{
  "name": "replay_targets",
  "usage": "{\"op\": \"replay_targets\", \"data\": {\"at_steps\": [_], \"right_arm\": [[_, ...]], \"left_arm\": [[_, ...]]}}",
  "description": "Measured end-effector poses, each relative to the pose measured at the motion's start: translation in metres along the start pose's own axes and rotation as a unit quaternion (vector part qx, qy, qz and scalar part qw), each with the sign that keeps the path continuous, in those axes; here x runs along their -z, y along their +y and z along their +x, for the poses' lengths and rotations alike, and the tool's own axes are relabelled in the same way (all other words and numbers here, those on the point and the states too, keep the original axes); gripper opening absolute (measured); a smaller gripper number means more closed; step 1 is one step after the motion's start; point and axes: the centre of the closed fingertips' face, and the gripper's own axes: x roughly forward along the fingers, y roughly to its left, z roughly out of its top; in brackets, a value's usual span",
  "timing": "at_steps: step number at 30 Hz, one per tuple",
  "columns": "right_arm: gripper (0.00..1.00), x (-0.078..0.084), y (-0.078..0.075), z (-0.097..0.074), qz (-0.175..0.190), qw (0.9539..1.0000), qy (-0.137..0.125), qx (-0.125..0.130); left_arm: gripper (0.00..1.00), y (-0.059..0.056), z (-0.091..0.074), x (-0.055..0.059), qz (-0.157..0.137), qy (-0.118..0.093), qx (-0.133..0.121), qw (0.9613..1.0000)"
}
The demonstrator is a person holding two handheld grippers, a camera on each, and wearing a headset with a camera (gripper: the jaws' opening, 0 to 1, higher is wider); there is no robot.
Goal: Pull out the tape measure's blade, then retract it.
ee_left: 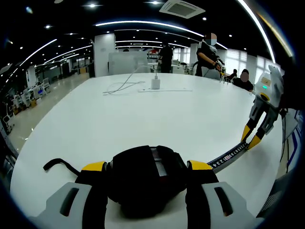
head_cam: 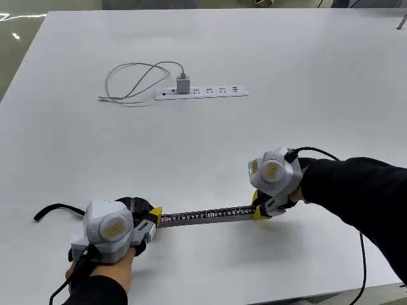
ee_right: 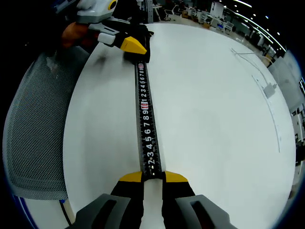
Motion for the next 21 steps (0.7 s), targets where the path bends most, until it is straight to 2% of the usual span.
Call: {"op": "replay_targets", "data": {"at_steps": [21], "right_arm": [[0.1, -0.0071, 0.0026, 0.0028, 0.015, 0.9999, 0.005, 0.002]], "left_arm": [[0.62, -0.0002, -0.0007, 0.0005, 0.001, 0.004, 0.001, 1.0]]}}
